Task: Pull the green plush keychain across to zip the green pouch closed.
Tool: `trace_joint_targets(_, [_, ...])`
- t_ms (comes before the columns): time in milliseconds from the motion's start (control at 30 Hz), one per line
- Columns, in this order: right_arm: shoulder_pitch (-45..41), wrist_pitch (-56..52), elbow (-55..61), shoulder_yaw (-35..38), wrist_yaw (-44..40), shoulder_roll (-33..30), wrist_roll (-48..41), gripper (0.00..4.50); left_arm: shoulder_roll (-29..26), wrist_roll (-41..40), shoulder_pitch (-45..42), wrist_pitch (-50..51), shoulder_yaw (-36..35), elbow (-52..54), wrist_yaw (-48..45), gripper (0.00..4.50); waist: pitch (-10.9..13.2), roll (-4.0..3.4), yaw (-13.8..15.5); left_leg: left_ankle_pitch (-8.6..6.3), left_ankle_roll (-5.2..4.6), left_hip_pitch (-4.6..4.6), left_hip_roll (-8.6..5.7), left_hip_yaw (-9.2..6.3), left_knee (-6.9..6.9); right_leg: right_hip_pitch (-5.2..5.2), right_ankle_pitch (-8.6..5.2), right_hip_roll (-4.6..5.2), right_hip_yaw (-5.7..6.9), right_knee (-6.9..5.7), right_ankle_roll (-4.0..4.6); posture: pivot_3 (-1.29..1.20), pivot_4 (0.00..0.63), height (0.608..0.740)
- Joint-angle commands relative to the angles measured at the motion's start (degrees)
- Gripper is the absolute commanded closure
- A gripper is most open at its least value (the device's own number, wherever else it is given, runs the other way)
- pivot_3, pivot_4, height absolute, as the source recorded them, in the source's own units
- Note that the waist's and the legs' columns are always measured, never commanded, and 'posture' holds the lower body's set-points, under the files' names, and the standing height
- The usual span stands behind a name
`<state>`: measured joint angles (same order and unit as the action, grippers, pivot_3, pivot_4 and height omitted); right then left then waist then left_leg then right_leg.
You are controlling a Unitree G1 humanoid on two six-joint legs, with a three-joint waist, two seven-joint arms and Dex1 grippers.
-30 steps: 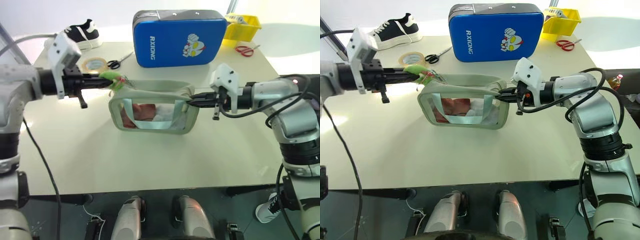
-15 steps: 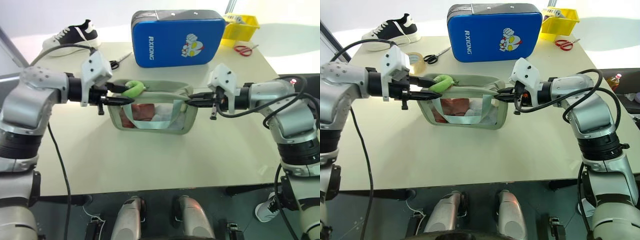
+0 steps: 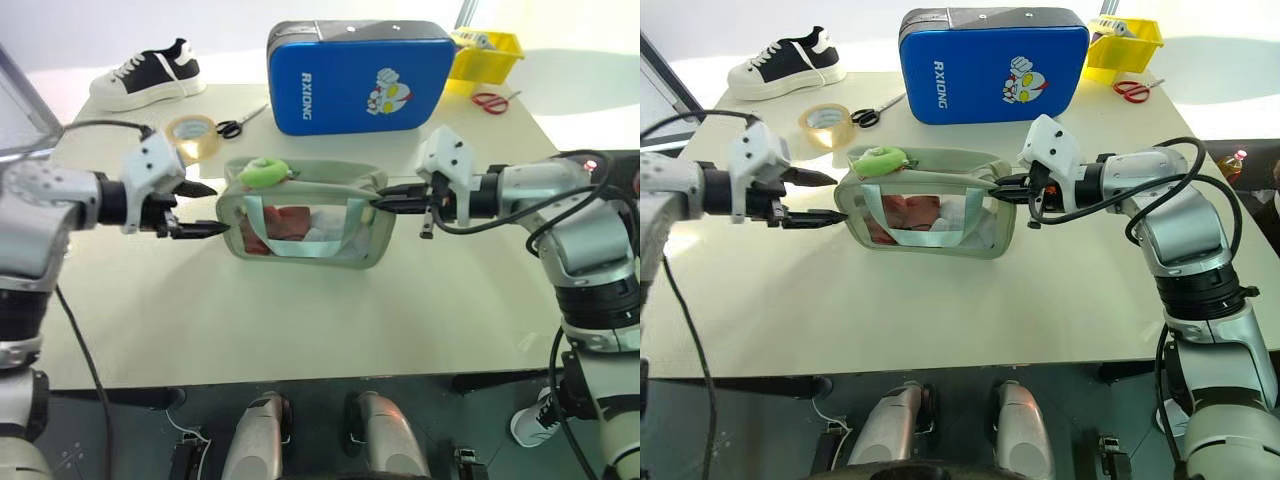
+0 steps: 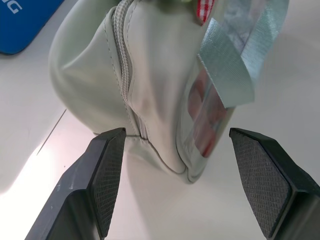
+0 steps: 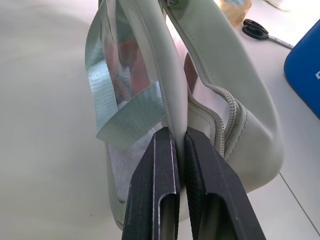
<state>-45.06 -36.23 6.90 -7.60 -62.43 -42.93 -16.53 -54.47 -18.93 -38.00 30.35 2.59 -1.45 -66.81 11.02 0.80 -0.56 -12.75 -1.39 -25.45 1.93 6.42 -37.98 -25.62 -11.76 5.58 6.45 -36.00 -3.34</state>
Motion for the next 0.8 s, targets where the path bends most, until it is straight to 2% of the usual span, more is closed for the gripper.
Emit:
trace_joint_targets(33, [-1.14, 0.28, 0.87, 0.05, -0.25, 0.11, -0.41, 4.5, 0.16, -0.5, -1.13, -0.75, -2.54, 0.41, 0.71, 2.24, 0.0, 0.0, -0.04, 0.0, 0.0, 0.0, 0.0, 0.0, 0.0, 0.0, 0.0, 0.0, 0.0, 0.0, 0.0, 0.0, 0.15, 0.74])
trace_joint_targets(167, [-1.03, -0.06, 1.28, -0.01, 0.02, 0.33, -0.65, 4.5, -0.18, -0.55, -1.25, -0.91, -2.89, -0.01, 0.38, 4.23, 0.0, 0.0, -0.09, 0.0, 0.0, 0.01, 0.01, 0.0, 0.0, 0.0, 0.06, -0.01, 0.0, -0.01, -0.1, 0.0, 0.15, 0.74])
trace_joint_targets(200, [-0.99, -0.16, 1.41, -0.03, 0.13, 0.42, -0.71, 4.5, -0.24, -0.55, -1.17, -0.89, -2.87, 0.06, 0.33, 4.37, 0.0, 0.0, -0.08, 0.0, 0.0, 0.01, 0.01, 0.0, 0.0, 0.0, 0.06, -0.01, 0.01, -0.01, -0.1, 0.0, 0.15, 0.74])
trace_joint_targets(367, [-1.08, -0.62, 1.79, -0.11, 0.36, 0.74, -1.13, 4.5, -0.85, 0.13, -0.84, -0.21, -2.43, 0.49, 0.52, 4.37, 0.0, 0.0, -0.07, 0.0, 0.0, 0.01, 0.01, 0.0, 0.0, 0.0, 0.06, -0.01, 0.01, -0.01, -0.1, 0.0, 0.15, 0.74])
trace_joint_targets(467, [-2.33, -0.48, 0.56, 0.1, -0.18, 0.51, -1.26, 3.38, -1.32, -0.02, -0.54, -0.01, -2.53, 0.79, 0.06, 4.5, 0.0, 0.0, -0.11, 0.0, 0.0, 0.01, 0.0, 0.0, 0.0, 0.0, 0.06, -0.01, 0.01, -0.01, -0.1, 0.0, 0.15, 0.74])
trace_joint_targets(600, [-5.56, 2.35, -1.37, -0.47, -3.41, -0.94, -0.45, 1.42, -1.56, 0.2, -0.25, -0.28, -2.33, 0.92, 0.02, 4.5, 0.01, -0.02, -0.1, 0.0, 0.0, 0.0, 0.01, 0.01, 0.01, -0.02, 0.05, 0.0, 0.01, -0.01, -0.09, 0.0, 0.15, 0.74])
trace_joint_targets(733, [-12.34, 3.45, -4.38, -0.58, -5.02, 0.2, -0.8, 1.42, -1.54, 0.06, 0.17, 0.08, -2.31, 1.83, 0.32, 4.5, 0.01, -0.02, -0.11, 0.0, 0.0, -0.01, 0.01, 0.01, 0.01, -0.03, 0.04, 0.0, 0.01, -0.01, -0.07, 0.0, 0.15, 0.74])
trace_joint_targets(800, [-15.38, 3.09, -4.03, -0.95, -4.22, 3.19, -1.92, 1.42, -1.53, -0.04, 0.31, 0.33, -2.37, 2.2, 0.52, 4.5, 0.01, -0.02, -0.16, 0.0, 0.0, -0.02, 0.01, 0.01, 0.01, -0.05, 0.05, 0.0, 0.0, -0.01, -0.08, 0.0, 0.15, 0.74])
